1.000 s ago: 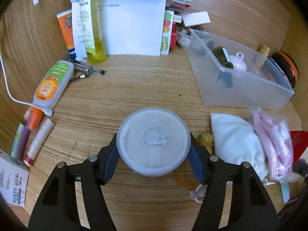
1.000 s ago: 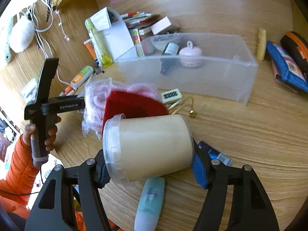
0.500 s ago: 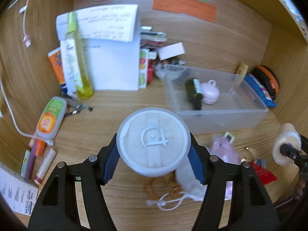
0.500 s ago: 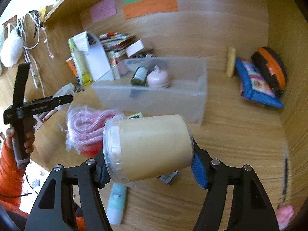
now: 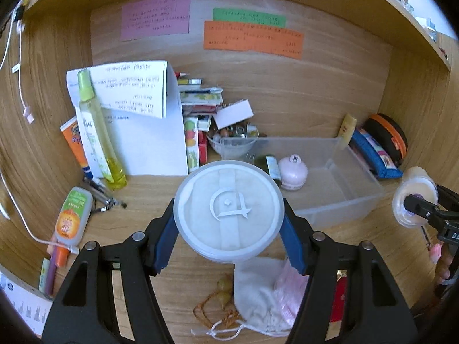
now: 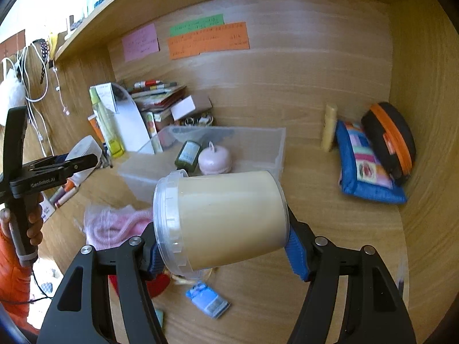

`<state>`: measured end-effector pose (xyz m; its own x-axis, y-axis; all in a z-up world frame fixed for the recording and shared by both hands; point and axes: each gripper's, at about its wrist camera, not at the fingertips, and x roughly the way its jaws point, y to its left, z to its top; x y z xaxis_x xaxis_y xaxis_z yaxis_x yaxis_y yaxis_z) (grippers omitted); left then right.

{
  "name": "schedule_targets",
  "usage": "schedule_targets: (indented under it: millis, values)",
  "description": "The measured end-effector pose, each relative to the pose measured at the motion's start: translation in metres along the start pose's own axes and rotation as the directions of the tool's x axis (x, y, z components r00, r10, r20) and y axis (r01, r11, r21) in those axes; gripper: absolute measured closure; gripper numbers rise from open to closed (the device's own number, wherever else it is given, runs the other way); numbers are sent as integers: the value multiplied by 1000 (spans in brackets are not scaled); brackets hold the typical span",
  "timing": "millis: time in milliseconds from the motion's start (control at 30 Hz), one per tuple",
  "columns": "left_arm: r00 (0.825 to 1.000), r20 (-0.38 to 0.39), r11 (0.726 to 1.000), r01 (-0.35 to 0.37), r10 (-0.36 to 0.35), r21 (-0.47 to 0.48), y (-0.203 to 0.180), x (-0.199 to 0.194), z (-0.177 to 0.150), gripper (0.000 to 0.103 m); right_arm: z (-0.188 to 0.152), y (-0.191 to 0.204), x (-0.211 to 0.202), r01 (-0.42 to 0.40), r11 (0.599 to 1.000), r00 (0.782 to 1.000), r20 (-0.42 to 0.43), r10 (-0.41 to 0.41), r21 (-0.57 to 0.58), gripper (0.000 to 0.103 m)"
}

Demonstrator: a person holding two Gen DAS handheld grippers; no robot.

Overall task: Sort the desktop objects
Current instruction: 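Lift and carry the white container and beige jar over the clear bin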

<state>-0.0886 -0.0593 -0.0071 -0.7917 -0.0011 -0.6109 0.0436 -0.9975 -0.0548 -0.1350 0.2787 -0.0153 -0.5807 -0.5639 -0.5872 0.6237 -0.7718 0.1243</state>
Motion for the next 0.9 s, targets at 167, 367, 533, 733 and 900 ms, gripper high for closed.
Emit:
schedule_targets:
  millis: [167,367,533,733,900]
  values:
    - [1000,24,1000,-13,13,17,-5,0,16,39,20,-3,13,-24,1000,1000,15,24,-9,39]
    - [999,34,999,2,-3,36,-13,7,31,39,41,-3,29,-49,999,998,28,49,-13,39]
    - [999,17,998,36,-37,44,-18,21,38,39,49,0,45,-67,998,998,14,67,-14,39]
    - [996,-29,994,86,-84,63,-28,45,42,39,58,6,71,-56,997,998,-32,54,-44,39]
    - [992,-77,993,109,-105,45,-30,68,43,39,59,6,95,-51,998,995,-85,47,-44,39]
